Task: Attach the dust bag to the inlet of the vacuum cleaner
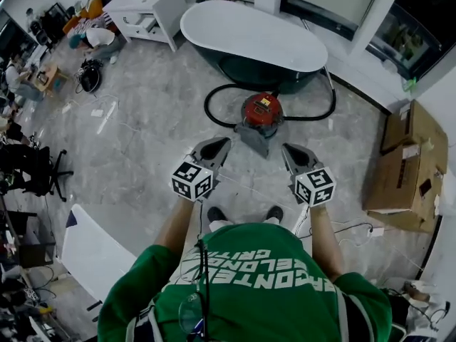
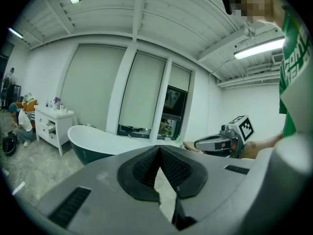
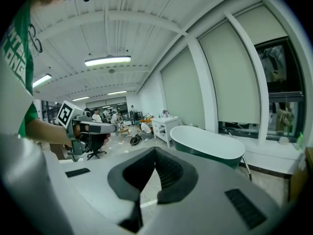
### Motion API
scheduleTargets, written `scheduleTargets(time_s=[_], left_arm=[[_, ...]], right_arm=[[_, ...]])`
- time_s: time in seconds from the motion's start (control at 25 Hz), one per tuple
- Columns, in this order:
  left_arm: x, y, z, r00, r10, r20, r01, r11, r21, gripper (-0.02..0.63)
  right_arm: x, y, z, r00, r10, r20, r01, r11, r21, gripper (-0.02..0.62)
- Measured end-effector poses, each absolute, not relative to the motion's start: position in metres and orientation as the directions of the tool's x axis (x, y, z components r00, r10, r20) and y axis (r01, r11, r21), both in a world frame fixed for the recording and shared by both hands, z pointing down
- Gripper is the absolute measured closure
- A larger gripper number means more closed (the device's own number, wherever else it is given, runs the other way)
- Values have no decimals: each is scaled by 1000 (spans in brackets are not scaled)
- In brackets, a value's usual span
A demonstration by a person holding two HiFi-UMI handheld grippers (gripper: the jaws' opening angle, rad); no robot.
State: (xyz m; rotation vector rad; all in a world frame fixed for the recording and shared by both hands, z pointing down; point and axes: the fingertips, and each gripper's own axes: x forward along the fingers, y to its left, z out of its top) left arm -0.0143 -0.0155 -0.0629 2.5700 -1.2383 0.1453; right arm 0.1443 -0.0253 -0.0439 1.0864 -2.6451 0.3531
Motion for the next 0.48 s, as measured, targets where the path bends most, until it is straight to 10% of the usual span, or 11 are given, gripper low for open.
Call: scheduleTargets(time_s=[0.48], left_arm=[[-1, -29, -72, 671, -727, 149, -736, -628, 252, 603]], right_arm=[[146, -11, -58, -664, -679, 313, -731, 677, -81, 587]])
